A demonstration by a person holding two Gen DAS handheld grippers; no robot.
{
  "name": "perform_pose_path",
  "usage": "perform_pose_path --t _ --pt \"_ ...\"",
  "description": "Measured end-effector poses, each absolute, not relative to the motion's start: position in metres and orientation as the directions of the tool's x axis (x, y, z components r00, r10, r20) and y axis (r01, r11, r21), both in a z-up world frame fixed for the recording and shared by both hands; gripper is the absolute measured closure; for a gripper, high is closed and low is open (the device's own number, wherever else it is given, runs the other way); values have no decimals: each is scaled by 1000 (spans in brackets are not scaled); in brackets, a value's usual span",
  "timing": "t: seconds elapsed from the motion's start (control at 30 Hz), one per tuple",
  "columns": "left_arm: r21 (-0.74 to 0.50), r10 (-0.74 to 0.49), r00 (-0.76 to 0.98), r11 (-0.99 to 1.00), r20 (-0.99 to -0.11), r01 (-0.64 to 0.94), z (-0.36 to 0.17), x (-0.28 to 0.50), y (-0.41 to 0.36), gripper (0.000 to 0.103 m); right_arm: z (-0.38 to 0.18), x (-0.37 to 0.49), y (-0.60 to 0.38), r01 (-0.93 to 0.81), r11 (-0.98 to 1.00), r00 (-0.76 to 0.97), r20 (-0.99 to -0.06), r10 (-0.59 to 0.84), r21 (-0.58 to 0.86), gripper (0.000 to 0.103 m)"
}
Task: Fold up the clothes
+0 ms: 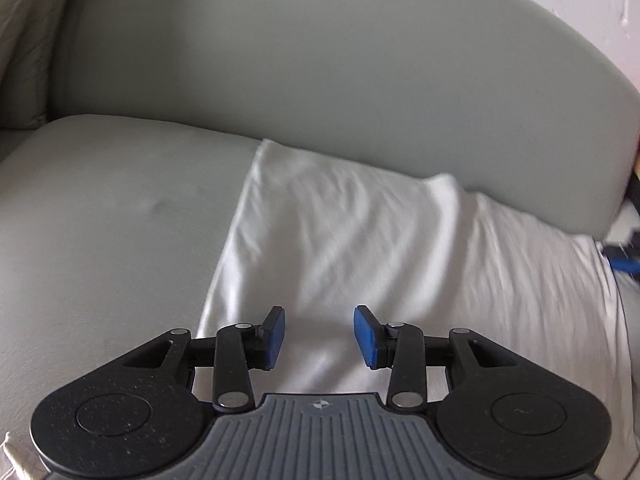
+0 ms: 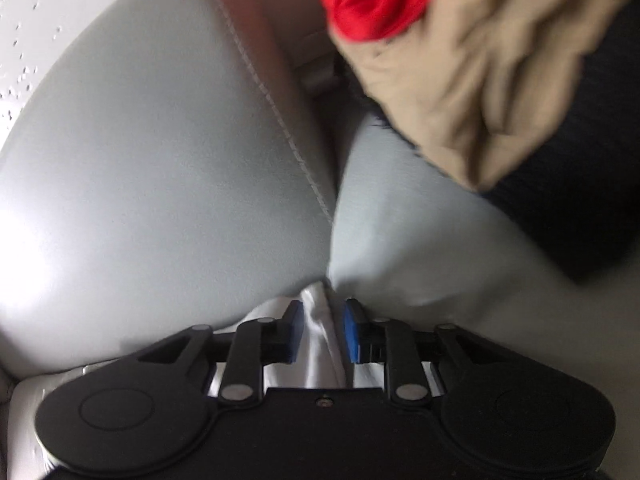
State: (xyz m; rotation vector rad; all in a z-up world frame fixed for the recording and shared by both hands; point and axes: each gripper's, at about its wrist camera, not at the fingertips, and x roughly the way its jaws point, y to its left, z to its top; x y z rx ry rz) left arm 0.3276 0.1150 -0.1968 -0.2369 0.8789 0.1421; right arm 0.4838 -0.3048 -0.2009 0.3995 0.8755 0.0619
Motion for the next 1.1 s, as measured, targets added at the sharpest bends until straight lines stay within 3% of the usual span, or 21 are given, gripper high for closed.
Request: perform_pose_path --t 0.03,0.07,0.2,0.33,0.4,0.47,0.53,0.7,0.73,0.77,0.83,0.9,0.97,1.03,1.1 --pt "-140 25 617 966 -787 -218 -200 326 113 64 -203 486 -302 99 933 642 -738 205 345 88" --pt "-128 29 605 968 -796 -214 -202 327 111 64 -205 488 -300 88 942 641 -742 196 324 100" --pt "-19 98 584 981 -806 -191 -203 327 100 62 -191 476 -290 99 963 694 -711 112 249 99" --pt "70 173 571 978 -802 -198 -206 323 92 57 -171 459 -254 29 998 794 -605 -60 -61 99" --pt "70 177 567 976 -804 -206 -206 323 93 56 -179 462 -239 -6 987 778 -620 -98 -163 98" --pt "61 176 561 974 -809 -217 -205 324 96 55 -193 473 -235 -40 982 701 -705 -103 -184 97" --pt "67 180 560 974 -809 -217 -205 327 96 54 -194 471 -239 -48 988 685 -725 -76 -149 96" --pt "94 197 549 973 -812 -210 -203 324 90 52 -151 428 -281 35 997 695 -718 20 62 54" --pt "96 198 545 973 -815 -210 -202 323 88 53 -139 410 -296 62 990 695 -717 50 129 52" --pt "95 197 535 973 -821 -213 -197 324 85 54 -131 386 -309 93 973 698 -711 88 212 52" --pt "78 183 527 973 -830 -216 -186 323 82 65 -115 337 -335 151 916 707 -688 163 372 52" --pt "35 140 576 981 -805 -190 -164 312 77 65 -103 286 -351 160 865 738 -640 216 476 52" --pt "-9 84 638 990 -765 -142 -139 295 70 65 -98 257 -352 135 849 752 -610 248 511 50" --pt "-27 42 674 995 -738 -92 -119 275 60 63 -105 259 -345 111 866 706 -653 276 487 52" --pt "-1 37 674 998 -738 -57 -106 255 50 61 -126 273 -340 66 901 587 -747 312 428 69"
